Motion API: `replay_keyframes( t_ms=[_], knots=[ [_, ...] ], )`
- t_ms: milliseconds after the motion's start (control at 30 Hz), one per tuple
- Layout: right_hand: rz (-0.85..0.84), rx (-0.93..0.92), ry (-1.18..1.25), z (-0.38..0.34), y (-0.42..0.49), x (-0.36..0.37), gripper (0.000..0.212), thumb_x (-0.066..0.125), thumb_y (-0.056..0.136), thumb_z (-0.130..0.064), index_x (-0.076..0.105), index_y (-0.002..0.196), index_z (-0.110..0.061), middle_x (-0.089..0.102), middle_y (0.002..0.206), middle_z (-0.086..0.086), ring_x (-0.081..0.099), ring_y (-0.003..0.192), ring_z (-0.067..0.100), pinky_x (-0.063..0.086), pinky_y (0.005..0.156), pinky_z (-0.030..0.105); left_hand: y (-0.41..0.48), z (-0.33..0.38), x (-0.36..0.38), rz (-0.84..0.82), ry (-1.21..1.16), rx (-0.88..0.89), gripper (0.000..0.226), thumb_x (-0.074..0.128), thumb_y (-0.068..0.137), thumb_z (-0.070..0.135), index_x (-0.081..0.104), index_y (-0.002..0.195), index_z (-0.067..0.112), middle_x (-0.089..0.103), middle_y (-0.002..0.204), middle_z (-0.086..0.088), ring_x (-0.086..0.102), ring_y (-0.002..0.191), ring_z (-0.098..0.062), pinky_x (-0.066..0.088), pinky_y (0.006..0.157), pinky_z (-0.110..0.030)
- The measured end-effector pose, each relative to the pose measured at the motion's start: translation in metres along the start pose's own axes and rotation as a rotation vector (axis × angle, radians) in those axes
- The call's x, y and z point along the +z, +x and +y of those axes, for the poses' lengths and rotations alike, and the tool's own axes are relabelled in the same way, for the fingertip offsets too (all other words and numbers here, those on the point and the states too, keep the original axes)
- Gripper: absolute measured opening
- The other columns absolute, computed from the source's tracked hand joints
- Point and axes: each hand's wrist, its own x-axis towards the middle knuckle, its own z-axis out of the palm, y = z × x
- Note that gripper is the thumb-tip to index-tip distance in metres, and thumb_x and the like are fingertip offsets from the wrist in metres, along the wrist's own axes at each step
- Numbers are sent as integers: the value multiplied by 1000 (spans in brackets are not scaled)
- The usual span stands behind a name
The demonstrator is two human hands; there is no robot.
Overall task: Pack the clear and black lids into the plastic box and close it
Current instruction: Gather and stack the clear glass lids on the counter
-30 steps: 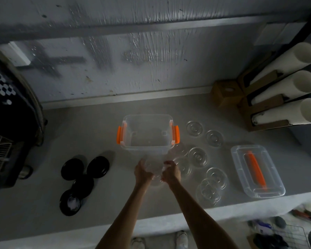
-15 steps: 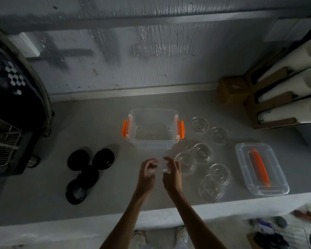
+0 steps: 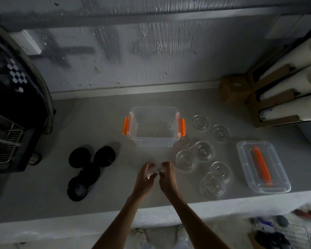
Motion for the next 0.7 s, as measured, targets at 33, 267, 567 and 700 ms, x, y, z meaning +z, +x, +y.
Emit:
replay_keyframes(
  t_ms=[33,267,567,700],
  knots=[
    [-19,-12,-18,1,-1,-1,26,52,82,16,53,104,3,54,104,13,53,93,21,38,73,11,0,-1,1,1,-3,-3,29,67,87,9,59,114,11,67,111,-1,64,103,-14,54,90,-30],
    [44,13,-142,11,1,-64,47,64,90,-17,53,136,-10,55,137,6,49,128,23,40,105,33,25,19,24,-51,23,-99,24,73,78,4,61,99,6,62,94,-2,60,90,-19,48,79,-31],
    [33,566,-528,79,27,-221,78,62,84,-53,29,150,-27,35,148,17,34,136,39,33,109,47,63,90,96,-241,267,-222,53,68,80,24,52,130,17,43,139,-16,31,133,-30,25,110,-30],
    [50,602,-490,88,37,-223,73,70,79,-46,39,140,-21,42,136,16,39,128,38,40,100,43,70,96,118,-218,376,-247,55,65,81,29,48,132,17,42,142,-16,29,135,-32,23,111,-36]
  ],
)
